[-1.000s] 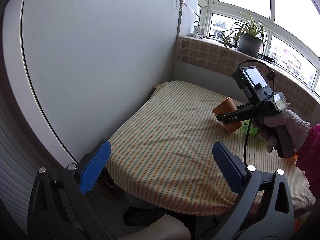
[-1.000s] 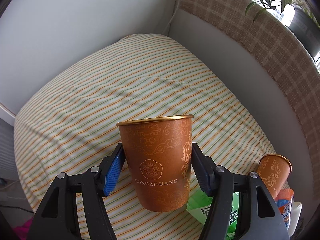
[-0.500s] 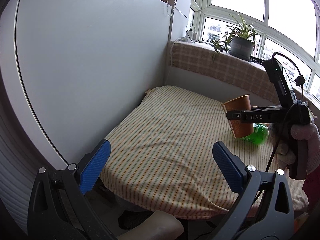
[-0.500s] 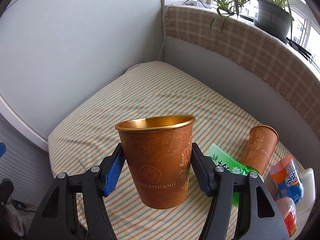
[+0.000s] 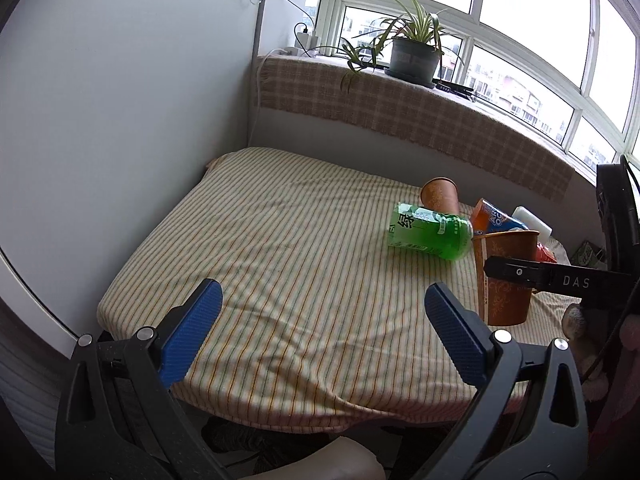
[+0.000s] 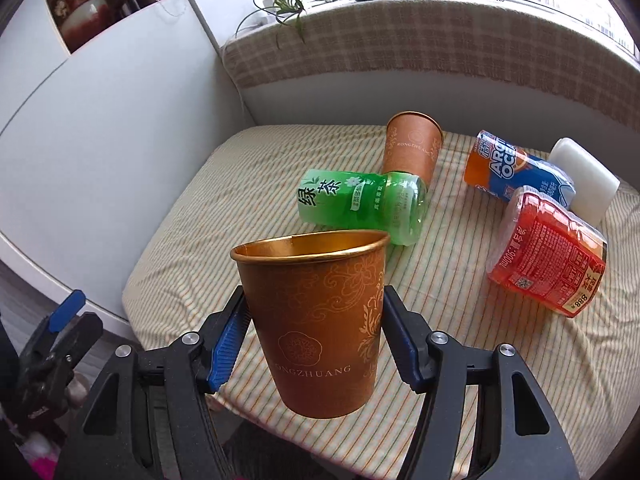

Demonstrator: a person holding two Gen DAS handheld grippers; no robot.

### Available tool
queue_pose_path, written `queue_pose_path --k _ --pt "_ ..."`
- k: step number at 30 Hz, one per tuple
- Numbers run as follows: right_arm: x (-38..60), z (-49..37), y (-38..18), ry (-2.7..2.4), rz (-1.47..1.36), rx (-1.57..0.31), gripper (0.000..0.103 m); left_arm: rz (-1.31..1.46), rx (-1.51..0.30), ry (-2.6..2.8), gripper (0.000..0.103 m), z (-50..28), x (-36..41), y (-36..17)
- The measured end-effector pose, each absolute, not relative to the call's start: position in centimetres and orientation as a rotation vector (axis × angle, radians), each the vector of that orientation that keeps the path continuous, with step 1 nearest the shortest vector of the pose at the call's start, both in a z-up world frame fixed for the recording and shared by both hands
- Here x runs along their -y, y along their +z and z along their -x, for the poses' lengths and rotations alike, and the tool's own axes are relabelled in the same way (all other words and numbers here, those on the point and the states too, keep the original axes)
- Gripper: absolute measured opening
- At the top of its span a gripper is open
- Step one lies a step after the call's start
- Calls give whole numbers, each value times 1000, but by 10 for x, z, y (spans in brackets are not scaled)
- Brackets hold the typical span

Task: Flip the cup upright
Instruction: 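Lift the copper cup with the right gripper and rotate it upright, then lower the upright cup onto the bed and open the right gripper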

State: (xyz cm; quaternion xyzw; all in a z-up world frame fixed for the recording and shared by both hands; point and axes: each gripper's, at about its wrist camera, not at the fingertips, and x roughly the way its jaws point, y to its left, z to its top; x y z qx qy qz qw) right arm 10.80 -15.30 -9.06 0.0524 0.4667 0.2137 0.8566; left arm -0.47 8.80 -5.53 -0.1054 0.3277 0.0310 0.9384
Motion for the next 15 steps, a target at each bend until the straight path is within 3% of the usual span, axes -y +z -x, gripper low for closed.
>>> queue_pose_path --k 15 --pt "218 -113 -144 349 -388 -1126 63 223 -742 -33 103 -11 -58 -61"
